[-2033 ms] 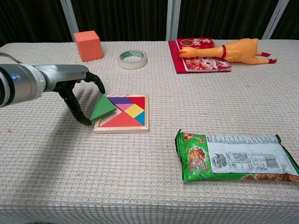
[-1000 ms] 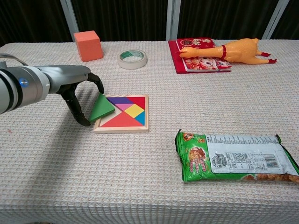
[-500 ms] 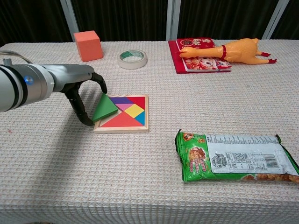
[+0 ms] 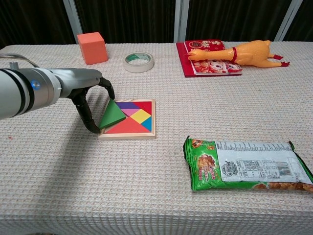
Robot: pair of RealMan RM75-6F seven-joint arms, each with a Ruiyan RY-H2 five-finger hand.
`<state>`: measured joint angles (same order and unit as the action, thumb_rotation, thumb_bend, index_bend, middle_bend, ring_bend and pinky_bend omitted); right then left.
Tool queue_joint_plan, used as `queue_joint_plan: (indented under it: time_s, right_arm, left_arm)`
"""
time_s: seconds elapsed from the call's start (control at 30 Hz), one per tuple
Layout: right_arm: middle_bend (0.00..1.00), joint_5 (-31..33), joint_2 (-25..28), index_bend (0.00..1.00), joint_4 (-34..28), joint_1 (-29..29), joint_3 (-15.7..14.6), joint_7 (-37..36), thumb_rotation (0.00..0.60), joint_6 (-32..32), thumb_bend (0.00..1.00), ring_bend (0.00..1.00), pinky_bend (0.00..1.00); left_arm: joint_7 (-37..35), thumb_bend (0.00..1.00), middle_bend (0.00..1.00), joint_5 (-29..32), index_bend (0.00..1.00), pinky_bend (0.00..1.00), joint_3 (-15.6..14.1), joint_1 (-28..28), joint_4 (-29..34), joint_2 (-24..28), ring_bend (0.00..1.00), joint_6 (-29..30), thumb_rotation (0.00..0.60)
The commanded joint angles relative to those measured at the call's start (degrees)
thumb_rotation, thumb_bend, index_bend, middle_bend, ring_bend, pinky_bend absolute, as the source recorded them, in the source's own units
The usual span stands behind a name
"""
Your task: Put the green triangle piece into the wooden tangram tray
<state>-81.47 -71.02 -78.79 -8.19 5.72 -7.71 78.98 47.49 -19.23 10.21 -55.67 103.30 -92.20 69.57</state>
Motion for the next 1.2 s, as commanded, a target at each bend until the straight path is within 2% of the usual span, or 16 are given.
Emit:
queue_joint_plan:
  time_s: [0.03,0.43,0.77,0.93,1.2]
  right_arm:
    - [0.00,0.03,-0.06,0.00,0.15,-0.01,-0.01,-0.09,0.600,-0.07,0.32,0.00,0.00]
    - [0.00,0.04,-0.21,0.00,0.30,-0.12,-0.10,0.01,0.600,-0.44,0.32,0.00,0.00]
    - [0.00,0.18,-0.22,0.00,0.63,-0.04,0.01,-0.38,0.600,-0.39,0.32,0.00,0.00]
    - [0.00,0.17,-0.21,0.00,0.55,-0.07,0.07,-0.24,0.600,-0.33,0.32,0.00,0.00]
    - [0.00,0.07,-0.02,0.00,0.27,-0.02,0.17,-0.24,0.600,-0.05,0.32,0.00,0.00]
  left_arm:
    - [-0.03,0.06,0.08,0.13,0.42,0.00,0.11,0.00,0.11,0.00,0.00,-0.02,0.600]
    - [0.30,0.06,0.08,0.61,0.41,0.00,0.38,-0.40,-0.37,-1.05,0.00,-0.11,0.600]
    - [-0.42,0.06,0.08,0.26,0.15,0.00,0.33,-0.02,0.34,-0.31,0.00,-0.75,0.600]
    - [-1.04,0.06,0.08,-0.25,0.09,0.00,0.26,0.21,0.61,0.05,0.00,-1.06,0.600]
    - [-2.42,0.06,0.08,-1.65,0.09,0.00,0.65,0.99,2.88,2.06,0.00,-0.26,0.600]
